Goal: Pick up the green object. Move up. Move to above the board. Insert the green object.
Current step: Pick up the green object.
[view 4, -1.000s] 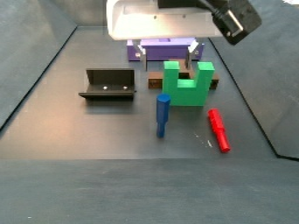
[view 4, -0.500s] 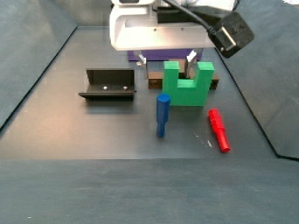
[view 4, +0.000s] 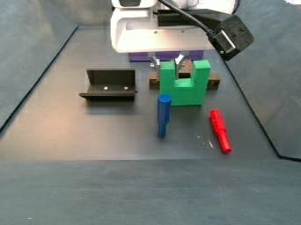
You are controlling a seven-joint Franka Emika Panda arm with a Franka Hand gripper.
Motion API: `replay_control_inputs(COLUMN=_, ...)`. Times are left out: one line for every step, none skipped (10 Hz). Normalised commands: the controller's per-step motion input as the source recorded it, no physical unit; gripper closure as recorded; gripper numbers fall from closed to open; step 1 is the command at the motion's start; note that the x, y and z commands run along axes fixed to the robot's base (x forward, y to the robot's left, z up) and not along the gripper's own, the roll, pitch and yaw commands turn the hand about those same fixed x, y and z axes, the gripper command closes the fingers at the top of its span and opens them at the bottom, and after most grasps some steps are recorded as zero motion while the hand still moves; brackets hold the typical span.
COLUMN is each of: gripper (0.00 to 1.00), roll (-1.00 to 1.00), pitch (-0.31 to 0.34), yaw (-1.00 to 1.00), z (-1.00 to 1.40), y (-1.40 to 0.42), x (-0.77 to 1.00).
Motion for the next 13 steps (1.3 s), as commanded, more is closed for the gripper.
replay_control_inputs(gripper=1.0, roll=0.0, pitch=0.0, yaw=0.0, z=0.0, y=0.0, x=0.0)
replay_control_inputs(gripper=1.0, roll=0.0, pitch=0.0, yaw=0.0, z=0.0, y=0.0, x=0.0)
replay_control_inputs(gripper=1.0, roll=0.0, pitch=0.0, yaw=0.0, z=0.0, y=0.0, x=0.0)
replay_control_inputs(gripper=1.0, roll=0.0, pitch=0.0, yaw=0.0, z=0.0, y=0.0, x=0.0)
replay_control_inputs(gripper=1.0, roll=0.0, pitch=0.0, yaw=0.0, z=0.0, y=0.0, x=0.0)
replay_control_inputs(gripper=1.0, roll=0.0, pitch=0.0, yaw=0.0, z=0.0, y=0.0, x=0.0)
replay_control_inputs(gripper=1.0, roll=0.0, pitch=0.0, yaw=0.0, z=0.0, y=0.0, x=0.0)
replay_control_inputs(gripper=1.0, roll=0.0, pitch=0.0, yaw=0.0, z=0.0, y=0.0, x=0.0)
replay_control_inputs(gripper=1.0, roll=0.0, pitch=0.0, yaw=0.0, z=0.0, y=0.0, x=0.0)
replay_control_inputs(gripper=1.0, roll=0.0, pitch=0.0, yaw=0.0, z=0.0, y=0.0, x=0.0)
replay_control_inputs(gripper=1.0, roll=0.0, pitch=0.0, yaw=0.0, z=0.0, y=0.0, x=0.0)
replay_control_inputs(gripper=1.0, roll=0.0, pitch=0.0, yaw=0.0, z=0.0, y=0.0, x=0.0)
replay_control_inputs(gripper=1.0, roll=0.0, pitch=0.0, yaw=0.0, z=0.0, y=0.0, x=0.0)
